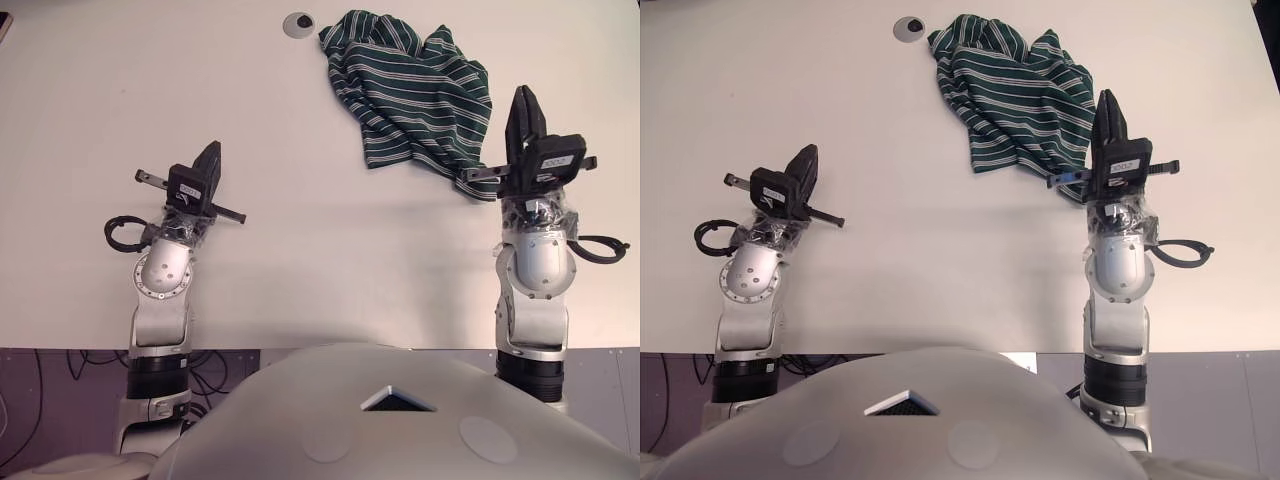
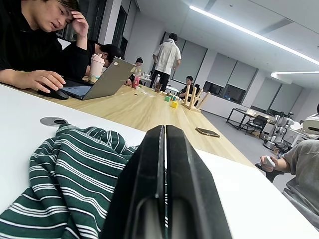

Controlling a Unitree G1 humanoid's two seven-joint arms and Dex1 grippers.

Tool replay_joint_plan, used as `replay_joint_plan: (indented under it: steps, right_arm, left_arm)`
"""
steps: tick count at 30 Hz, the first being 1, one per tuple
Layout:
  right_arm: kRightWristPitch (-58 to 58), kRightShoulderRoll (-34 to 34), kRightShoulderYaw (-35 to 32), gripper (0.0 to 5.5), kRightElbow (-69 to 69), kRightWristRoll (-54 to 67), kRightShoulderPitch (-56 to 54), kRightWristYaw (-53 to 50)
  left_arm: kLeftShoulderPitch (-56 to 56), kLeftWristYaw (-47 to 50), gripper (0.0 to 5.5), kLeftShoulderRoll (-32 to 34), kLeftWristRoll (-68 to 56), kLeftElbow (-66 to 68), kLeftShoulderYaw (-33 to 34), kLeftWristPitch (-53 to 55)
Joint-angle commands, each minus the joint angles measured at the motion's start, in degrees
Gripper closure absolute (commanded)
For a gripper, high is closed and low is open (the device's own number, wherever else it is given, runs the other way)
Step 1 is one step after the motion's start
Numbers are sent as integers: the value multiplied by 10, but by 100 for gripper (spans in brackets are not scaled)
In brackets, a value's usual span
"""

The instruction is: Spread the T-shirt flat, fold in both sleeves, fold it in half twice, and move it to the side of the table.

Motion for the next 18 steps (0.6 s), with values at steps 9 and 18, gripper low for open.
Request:
replay_joint_plan:
  steps: [9, 18]
  right_arm:
    - [22, -17, -19, 548, 90, 17, -52, 9]
    - [153, -134, -49, 527, 196, 80, -113, 166]
  left_arm:
    - [-29, 21, 550, -23, 18, 27, -26, -9]
    - [-62, 39, 550, -63, 52, 62, -88, -14]
